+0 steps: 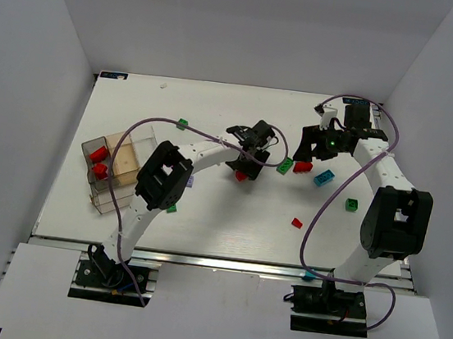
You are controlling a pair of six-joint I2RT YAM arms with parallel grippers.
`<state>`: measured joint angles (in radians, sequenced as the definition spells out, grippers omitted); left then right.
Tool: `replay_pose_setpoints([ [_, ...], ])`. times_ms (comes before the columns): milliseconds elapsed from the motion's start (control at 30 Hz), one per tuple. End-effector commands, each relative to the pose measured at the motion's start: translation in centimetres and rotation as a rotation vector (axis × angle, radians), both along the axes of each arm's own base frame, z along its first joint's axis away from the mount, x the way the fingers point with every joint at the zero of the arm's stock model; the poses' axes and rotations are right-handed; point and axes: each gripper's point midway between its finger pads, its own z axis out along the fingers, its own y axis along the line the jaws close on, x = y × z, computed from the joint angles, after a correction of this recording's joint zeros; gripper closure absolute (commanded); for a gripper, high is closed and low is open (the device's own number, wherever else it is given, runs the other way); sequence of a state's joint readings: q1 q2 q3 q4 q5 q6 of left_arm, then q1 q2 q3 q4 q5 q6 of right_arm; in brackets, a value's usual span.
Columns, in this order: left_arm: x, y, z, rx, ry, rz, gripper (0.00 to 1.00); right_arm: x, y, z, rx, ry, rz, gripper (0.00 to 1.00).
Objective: Sort the legos into containers by color
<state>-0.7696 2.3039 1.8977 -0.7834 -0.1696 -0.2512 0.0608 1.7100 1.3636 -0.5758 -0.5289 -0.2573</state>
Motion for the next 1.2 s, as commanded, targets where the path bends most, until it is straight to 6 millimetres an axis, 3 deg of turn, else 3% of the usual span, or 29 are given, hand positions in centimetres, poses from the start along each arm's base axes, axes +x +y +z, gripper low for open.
replay_pose_setpoints([
  [0, 0.5, -1.1, 0.0, -0.016, -0.006, -0.023, 0.29, 0.3, 0.2, 1.4, 0.022, -0.033, 0.013, 0.18],
  [33, 0.5, -1.1, 0.1, -0.015, -0.007, -0.023, 0.30, 0.3, 0.2, 1.4, 0.024, -0.034, 0.012, 0.18],
  [200, 0.0, -0.8, 0.1, -0.015, 0.006, -0.018, 0.61, 0.1, 0.2, 1.3, 0.022, -0.038, 0.016, 0.18],
  [267, -0.8, -0.1, 0.2, -0.016, 0.017, -0.004, 0.73, 0.2, 0.2, 1.3, 0.021, -0.041, 0.017, 0.19],
  [333, -1.0, 0.5, 1.8, -0.046, 0.004, 0.033, 0.81, 0.1, 0.4, 1.3, 0.024, -0.042, 0.023, 0.19],
  [367, -1.8, 1.2, 1.5, -0.039, 0.020, 0.045, 0.85, 0.1, 0.3, 1.3, 0.025, -0.043, 0.024, 0.20],
  [400, -1.8, 1.8, 2.0, -0.050, 0.018, 0.071, 0.93, -0.1, 0.3, 1.3, 0.027, -0.041, 0.026, 0.20],
  [433, -1.5, 1.9, 4.8, -0.096, -0.035, 0.099, 0.94, -0.1, 0.4, 1.2, 0.026, -0.044, 0.030, 0.20],
  [533, -1.6, 3.9, 7.6, -0.123, -0.083, 0.174, 0.95, -0.4, 0.5, 1.0, 0.025, -0.048, 0.043, 0.21],
  [567, -1.2, 5.2, 10.4, -0.151, -0.136, 0.214, 0.96, -0.6, 0.6, 0.9, 0.025, -0.048, 0.051, 0.21],
  [633, -1.5, 7.7, 11.9, -0.155, -0.162, 0.293, 0.96, -0.8, 0.8, 0.8, 0.028, -0.048, 0.062, 0.21],
  [667, -1.4, 10.5, 13.7, -0.162, -0.207, 0.359, 0.96, -1.0, 1.2, 1.1, 0.041, -0.056, 0.079, 0.22],
  [733, -1.5, 14.2, 14.9, -0.153, -0.240, 0.464, 1.00, -1.2, 1.4, 0.9, 0.044, -0.057, 0.093, 0.22],
  [767, -1.1, 17.7, 17.1, -0.160, -0.305, 0.553, 1.00, -1.4, 1.7, 0.9, 0.048, -0.057, 0.105, 0.22],
  [800, -1.7, 19.9, 16.3, -0.125, -0.299, 0.602, 1.00, -1.5, 1.9, 0.9, 0.048, -0.059, 0.112, 0.22],
  [867, -2.0, 24.9, 17.4, -0.108, -0.339, 0.719, 1.00, -1.7, 2.3, 0.8, 0.053, -0.057, 0.126, 0.22],
  [967, -3.4, 29.9, 16.6, -0.027, -0.340, 0.846, 1.00, -1.7, 2.7, 0.8, 0.050, -0.065, 0.142, 0.22],
  [1000, -3.9, 32.7, 16.9, -0.002, -0.359, 0.926, 1.00, -1.6, 2.7, 0.9, 0.049, -0.072, 0.142, 0.23],
  [1067, -4.8, 35.3, 16.3, 0.036, -0.357, 0.997, 1.00, -1.6, 2.8, 0.8, 0.045, -0.074, 0.147, 0.23],
  [1100, -5.2, 37.7, 16.6, 0.045, -0.377, 1.069, 1.00, -1.5, 2.8, 0.8, 0.045, -0.077, 0.148, 0.23],
  [1167, -5.7, 39.6, 16.1, 0.061, -0.375, 1.120, 0.99, -1.5, 2.8, 0.8, 0.044, -0.078, 0.150, 0.23],
])
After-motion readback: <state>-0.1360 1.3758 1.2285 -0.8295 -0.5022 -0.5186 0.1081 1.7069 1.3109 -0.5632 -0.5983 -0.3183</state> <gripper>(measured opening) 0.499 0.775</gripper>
